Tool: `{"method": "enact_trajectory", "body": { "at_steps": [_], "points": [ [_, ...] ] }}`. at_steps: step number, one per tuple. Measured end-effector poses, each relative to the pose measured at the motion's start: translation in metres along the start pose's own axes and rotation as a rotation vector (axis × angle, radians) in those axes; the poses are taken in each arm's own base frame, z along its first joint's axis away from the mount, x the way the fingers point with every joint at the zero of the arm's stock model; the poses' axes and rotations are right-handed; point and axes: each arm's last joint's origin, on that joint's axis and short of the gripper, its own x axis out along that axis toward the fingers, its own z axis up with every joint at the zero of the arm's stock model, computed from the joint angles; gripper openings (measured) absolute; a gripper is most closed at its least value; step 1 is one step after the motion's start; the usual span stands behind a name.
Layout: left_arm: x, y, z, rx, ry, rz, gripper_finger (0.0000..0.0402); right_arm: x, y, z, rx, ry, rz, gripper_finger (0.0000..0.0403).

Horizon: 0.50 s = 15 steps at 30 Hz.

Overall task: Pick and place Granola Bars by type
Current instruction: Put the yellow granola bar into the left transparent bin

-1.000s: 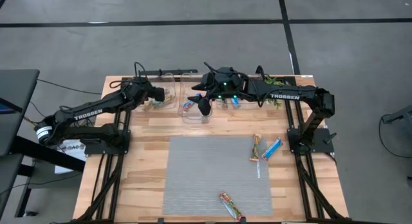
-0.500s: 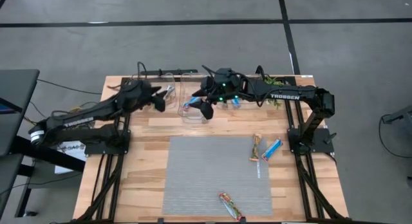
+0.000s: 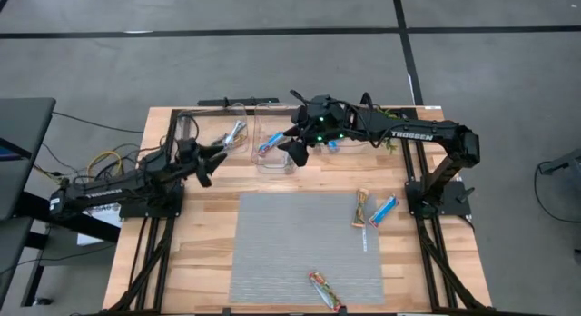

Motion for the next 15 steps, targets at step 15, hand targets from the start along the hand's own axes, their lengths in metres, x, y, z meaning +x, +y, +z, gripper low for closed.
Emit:
{"method": "enact_trajectory", "body": {
  "at_steps": [15],
  "points": [
    [-0.015, 0.002, -0.024, 0.125, -0.006, -0.09, 0.0183, -0.011, 0.004, -0.021, 0.047, 0.299, -0.097, 0.0249]
  ]
}}
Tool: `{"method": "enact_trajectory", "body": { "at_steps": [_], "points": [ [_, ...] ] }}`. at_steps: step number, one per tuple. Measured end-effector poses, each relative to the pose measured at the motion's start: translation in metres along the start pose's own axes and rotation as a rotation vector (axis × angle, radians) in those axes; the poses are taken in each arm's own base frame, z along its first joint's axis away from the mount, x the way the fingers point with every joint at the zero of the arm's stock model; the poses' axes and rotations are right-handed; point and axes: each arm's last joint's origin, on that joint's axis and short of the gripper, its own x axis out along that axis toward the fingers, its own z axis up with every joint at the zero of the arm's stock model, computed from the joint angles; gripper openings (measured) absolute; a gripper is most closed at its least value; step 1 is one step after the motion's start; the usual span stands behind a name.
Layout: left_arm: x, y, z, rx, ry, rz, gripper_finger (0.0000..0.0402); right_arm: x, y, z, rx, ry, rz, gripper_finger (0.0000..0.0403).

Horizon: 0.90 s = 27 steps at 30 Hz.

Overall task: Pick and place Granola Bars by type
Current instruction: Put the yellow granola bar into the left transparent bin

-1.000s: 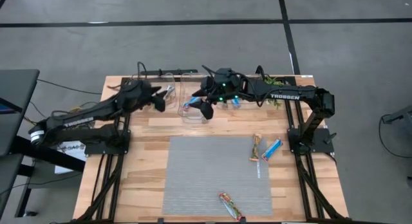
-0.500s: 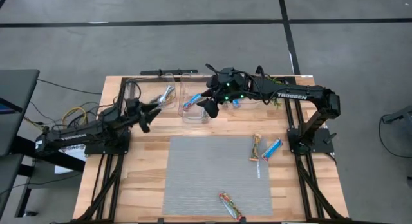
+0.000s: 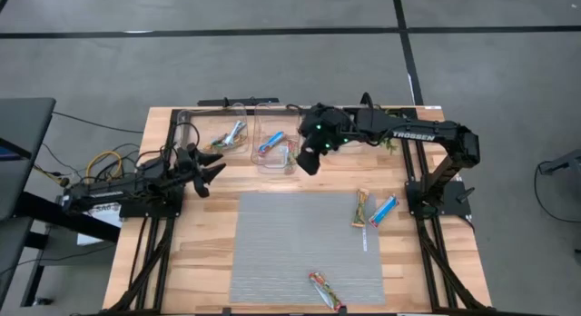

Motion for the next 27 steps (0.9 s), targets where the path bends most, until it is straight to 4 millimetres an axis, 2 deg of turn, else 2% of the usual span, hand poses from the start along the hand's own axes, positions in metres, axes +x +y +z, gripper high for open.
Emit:
{"method": "enact_trajectory", "body": {
  "at_steps": [5, 10, 13, 19, 27],
  "points": [
    [0.001, -0.002, -0.003, 0.051, 0.042, -0.04, 0.0183, 0.0, 0.012, -0.019, -0.026, 0.155, -0.018, 0.0249],
    [0.003, -0.002, -0.006, -0.02, 0.077, -0.049, 0.0183, -0.002, 0.023, -0.039, -0.067, 0.303, -0.122, 0.0249],
    [0.003, -0.002, -0.007, -0.029, 0.081, -0.049, 0.0183, 0.001, 0.026, -0.047, -0.03, 0.335, -0.149, 0.0249],
    [0.003, -0.002, -0.007, -0.028, 0.081, -0.049, 0.0183, 0.008, 0.017, -0.069, 0.111, 0.469, -0.233, 0.0249],
    [0.003, -0.002, -0.007, -0.031, 0.082, -0.049, 0.0183, 0.023, 0.007, -0.101, 0.127, 0.602, -0.32, 0.0249]
  ]
}}
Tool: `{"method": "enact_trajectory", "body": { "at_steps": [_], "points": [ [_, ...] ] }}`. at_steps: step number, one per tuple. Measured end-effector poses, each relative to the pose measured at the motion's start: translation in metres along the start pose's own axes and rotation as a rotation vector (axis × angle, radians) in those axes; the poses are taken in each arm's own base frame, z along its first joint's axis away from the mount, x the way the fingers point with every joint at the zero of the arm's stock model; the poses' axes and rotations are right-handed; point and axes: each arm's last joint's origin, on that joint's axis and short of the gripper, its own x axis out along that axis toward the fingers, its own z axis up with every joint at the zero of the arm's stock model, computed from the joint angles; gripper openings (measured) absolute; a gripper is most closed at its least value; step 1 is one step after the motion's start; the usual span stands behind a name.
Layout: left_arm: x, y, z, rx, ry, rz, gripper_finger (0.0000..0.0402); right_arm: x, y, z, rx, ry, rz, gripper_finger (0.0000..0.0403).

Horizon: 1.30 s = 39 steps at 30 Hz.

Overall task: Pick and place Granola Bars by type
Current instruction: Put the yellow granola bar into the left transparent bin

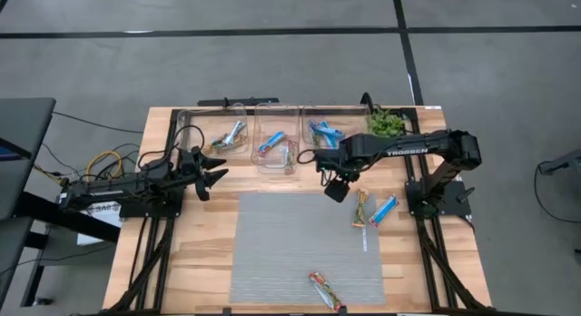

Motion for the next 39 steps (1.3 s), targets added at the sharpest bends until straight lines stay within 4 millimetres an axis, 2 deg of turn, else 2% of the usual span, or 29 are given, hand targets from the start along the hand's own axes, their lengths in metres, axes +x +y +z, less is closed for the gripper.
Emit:
{"method": "enact_trajectory", "body": {
  "at_steps": [8, 14, 19, 24, 30, 39],
  "points": [
    [0.0, 0.0, 0.0, -0.001, 0.001, -0.001, 0.0183, 0.022, -0.006, -0.009, -0.001, 0.026, -0.113, 0.0249],
    [0.0, 0.0, 0.0, 0.004, 0.002, -0.001, 0.0183, 0.039, -0.009, -0.021, 0.219, 0.049, -0.202, 0.0249],
    [0.0, 0.0, 0.0, -0.001, 0.002, 0.0, 0.0183, 0.053, 0.001, -0.041, 0.402, 0.076, -0.243, 0.0249],
    [0.0, 0.0, 0.0, 0.0, 0.002, 0.0, 0.0183, 0.06, 0.019, -0.057, 0.563, 0.098, -0.21, 0.0249],
    [0.0, 0.0, -0.001, 0.0, 0.002, 0.0, 0.0183, 0.066, 0.03, -0.063, 0.746, 0.064, -0.172, 0.0249],
    [0.0, 0.0, -0.001, 0.0, 0.002, 0.001, 0.0183, 0.088, 0.026, -0.074, 0.858, 0.113, -0.166, 0.0249]
  ]
}}
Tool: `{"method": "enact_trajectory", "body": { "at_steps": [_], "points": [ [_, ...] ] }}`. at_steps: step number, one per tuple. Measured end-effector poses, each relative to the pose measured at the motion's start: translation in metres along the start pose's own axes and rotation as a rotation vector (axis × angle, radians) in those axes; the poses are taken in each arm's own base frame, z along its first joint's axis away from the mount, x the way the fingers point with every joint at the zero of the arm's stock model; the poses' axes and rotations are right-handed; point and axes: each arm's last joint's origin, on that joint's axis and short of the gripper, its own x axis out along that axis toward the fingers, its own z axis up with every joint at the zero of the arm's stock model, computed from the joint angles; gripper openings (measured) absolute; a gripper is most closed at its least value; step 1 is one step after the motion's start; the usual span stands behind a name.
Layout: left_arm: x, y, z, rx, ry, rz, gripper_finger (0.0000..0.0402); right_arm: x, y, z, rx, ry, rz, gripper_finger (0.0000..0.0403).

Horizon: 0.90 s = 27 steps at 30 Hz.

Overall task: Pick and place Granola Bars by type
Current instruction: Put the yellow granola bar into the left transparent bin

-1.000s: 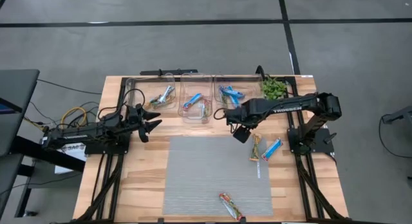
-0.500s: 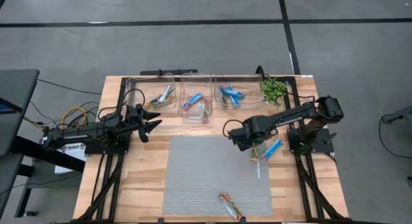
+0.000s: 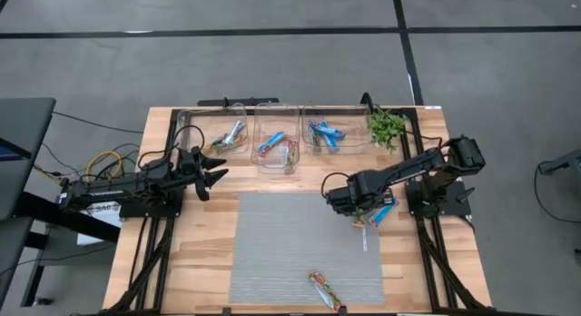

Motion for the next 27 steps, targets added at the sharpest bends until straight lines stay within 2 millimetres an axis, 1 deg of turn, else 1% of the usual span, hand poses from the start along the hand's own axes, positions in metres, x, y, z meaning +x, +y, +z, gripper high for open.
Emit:
{"method": "enact_trajectory", "body": {
  "at_steps": [5, 9, 12, 18, 21, 24, 27],
  "points": [
    [0.0, 0.0, 0.0, 0.0, 0.0, 0.0, 0.0183, 0.011, -0.002, -0.001, 0.033, 0.009, 0.012, 0.0247],
    [0.0, 0.0, 0.0, 0.0, 0.0, 0.0, 0.0183, 0.016, 0.001, -0.001, 0.032, 0.025, 0.065, 0.0226],
    [0.0, 0.0, 0.0, 0.0, 0.0, 0.0, 0.0183, 0.018, 0.003, -0.001, 0.031, 0.026, 0.097, 0.0191],
    [0.0, 0.0, 0.0, 0.0, 0.0, 0.0, 0.0183, 0.02, 0.004, -0.001, -0.002, 0.019, 0.111, 0.0093],
    [0.0, 0.0, 0.0, 0.0, 0.0, 0.0, 0.0183, 0.02, 0.005, 0.0, -0.043, 0.002, 0.126, 0.0053],
    [0.0, 0.0, 0.0, 0.0, 0.0, 0.0, 0.0183, 0.019, 0.007, 0.0, -0.085, -0.005, 0.14, 0.0023],
    [0.0, 0.0, 0.0, 0.0, 0.0, 0.0, 0.0183, 0.014, 0.012, 0.0, -0.147, -0.017, 0.184, 0.0007]
  ]
}}
